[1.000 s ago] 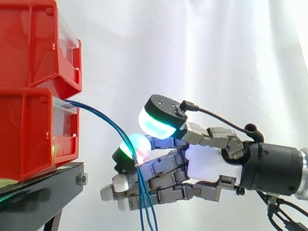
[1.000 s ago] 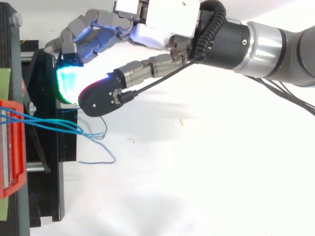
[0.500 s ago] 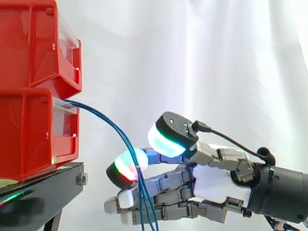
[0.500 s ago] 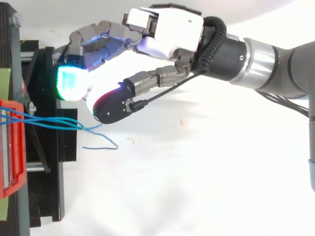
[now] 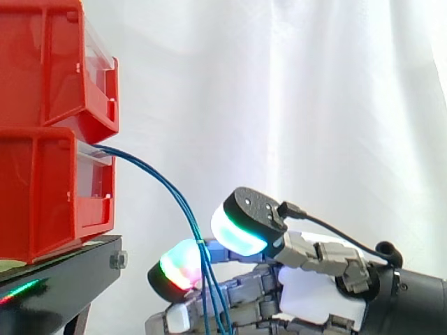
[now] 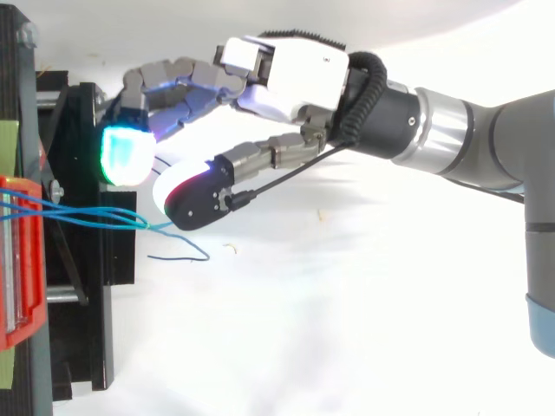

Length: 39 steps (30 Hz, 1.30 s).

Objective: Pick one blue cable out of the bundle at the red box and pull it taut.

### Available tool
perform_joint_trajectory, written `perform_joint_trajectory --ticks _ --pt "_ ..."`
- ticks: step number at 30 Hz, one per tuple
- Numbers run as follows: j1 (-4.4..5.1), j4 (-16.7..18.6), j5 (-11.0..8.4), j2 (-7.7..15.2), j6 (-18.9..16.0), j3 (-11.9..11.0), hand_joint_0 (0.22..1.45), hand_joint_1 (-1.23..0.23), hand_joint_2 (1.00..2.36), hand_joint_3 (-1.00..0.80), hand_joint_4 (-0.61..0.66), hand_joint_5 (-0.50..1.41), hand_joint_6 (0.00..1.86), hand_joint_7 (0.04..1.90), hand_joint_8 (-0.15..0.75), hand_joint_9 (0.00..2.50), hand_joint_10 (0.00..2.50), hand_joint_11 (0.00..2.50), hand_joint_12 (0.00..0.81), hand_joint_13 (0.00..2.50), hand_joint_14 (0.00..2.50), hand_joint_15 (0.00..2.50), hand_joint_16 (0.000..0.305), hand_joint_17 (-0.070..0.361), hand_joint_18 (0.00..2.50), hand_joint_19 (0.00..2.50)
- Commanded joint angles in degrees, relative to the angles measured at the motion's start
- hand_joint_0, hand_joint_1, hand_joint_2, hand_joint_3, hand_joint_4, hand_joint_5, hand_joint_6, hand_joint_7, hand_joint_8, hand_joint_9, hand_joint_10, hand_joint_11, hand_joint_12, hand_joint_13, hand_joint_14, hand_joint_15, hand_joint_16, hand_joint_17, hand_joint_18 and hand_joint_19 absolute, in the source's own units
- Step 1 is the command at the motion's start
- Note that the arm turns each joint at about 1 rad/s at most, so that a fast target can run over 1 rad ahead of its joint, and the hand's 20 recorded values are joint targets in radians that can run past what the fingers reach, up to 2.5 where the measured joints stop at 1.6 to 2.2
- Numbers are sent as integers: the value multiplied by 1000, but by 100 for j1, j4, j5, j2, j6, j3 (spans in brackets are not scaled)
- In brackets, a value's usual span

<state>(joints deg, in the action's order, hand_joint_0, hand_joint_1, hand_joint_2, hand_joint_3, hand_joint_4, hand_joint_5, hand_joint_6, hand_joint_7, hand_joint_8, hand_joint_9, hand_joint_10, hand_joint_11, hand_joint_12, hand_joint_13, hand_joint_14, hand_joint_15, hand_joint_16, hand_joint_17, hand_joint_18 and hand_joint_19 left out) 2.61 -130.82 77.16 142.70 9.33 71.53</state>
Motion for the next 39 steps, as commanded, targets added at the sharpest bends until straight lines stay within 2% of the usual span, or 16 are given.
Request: perform_joint_trajectory --ticks 1,12,23,36,39 --pt "82 21 -25 74 -63 1 501 -685 1001 -481 276 -100 501 1218 379 776 12 595 395 396 8 222 62 140 254 215" --pt "231 30 -87 65 -45 1 508 -700 1001 -483 258 -94 500 1254 376 783 12 592 391 403 8 221 62 139 257 220" --pt "231 65 -69 65 -72 1 517 -701 1001 -477 223 -103 556 1210 373 792 12 606 389 418 8 221 61 138 280 222" --pt "205 74 -60 56 -160 -34 564 -748 1008 -378 190 -155 780 941 363 794 15 625 376 428 8 226 59 133 295 221" --pt "205 57 -52 65 -168 -69 570 -751 1010 -344 180 -162 800 950 364 790 15 626 376 429 8 222 59 133 306 222"
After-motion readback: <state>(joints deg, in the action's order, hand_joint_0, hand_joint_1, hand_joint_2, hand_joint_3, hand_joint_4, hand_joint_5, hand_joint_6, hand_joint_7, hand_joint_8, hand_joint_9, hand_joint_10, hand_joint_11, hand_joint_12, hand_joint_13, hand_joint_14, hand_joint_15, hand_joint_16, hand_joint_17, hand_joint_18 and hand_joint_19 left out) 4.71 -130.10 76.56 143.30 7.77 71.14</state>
